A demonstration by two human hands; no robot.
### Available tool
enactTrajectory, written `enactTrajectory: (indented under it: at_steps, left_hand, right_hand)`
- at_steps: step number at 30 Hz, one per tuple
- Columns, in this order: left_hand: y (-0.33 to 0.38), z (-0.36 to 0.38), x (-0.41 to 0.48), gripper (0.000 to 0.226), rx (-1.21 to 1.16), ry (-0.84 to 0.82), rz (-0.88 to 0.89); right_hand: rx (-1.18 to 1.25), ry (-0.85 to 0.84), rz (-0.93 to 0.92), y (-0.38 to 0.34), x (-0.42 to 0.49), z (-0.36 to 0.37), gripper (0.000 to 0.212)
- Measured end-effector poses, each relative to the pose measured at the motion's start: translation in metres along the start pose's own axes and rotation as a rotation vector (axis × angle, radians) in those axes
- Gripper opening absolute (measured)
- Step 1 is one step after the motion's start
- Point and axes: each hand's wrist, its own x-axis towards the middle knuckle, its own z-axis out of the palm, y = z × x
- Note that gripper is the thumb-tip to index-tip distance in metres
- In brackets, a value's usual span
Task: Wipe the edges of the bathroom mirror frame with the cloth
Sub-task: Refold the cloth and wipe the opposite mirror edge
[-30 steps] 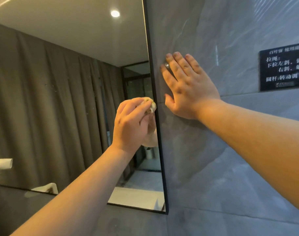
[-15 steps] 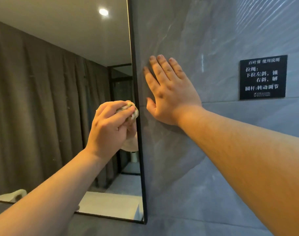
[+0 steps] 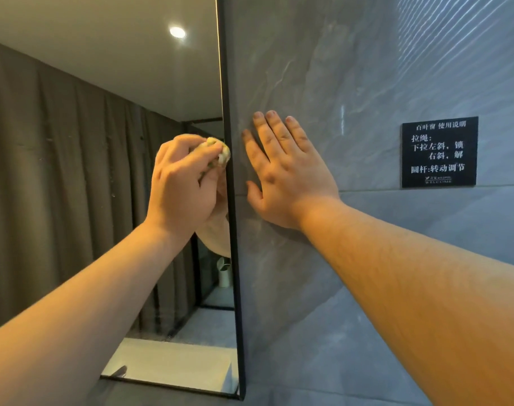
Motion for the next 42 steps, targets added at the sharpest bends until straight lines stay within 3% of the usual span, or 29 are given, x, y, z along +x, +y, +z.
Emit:
enactTrajectory:
  at_steps: [13, 20, 22, 29, 34, 42]
  left_hand:
    - [-0.005, -0.018, -0.161, 0.035, -0.031, -0.296, 0.174]
    - [-0.015, -0.016, -0.116, 0.028, 0.022, -0.166, 0.203]
    - [-0.014, -0.015, -0.084, 0.037, 0.026, -0.112, 0.144]
    - [-0.031, -0.016, 0.006, 0.031, 0.027, -0.027, -0.127]
    - [-0.031, -0.02, -0.037, 0.028, 0.094, -0.016, -0.088]
    - [-0.044, -0.033, -0.142, 0.04, 0.077, -0.241, 0.048]
  right_hand:
    - [-0.049, 0.046, 0.013, -0.004, -0.004, 0.005, 0.074]
    - [-0.025, 0.045, 0.032, -0.007, -0.004, 0.006, 0.075]
    - [-0.022, 0.052, 0.033, -0.008, -0.004, 0.006, 0.075]
    - [-0.029, 0.063, 0.032, -0.007, -0.004, 0.006, 0.075]
    - [-0.018, 0.07, 0.035, -0.007, -0.004, 0.007, 0.075]
    - [-0.002, 0.073, 0.029, -0.007, -0.003, 0.008, 0.075]
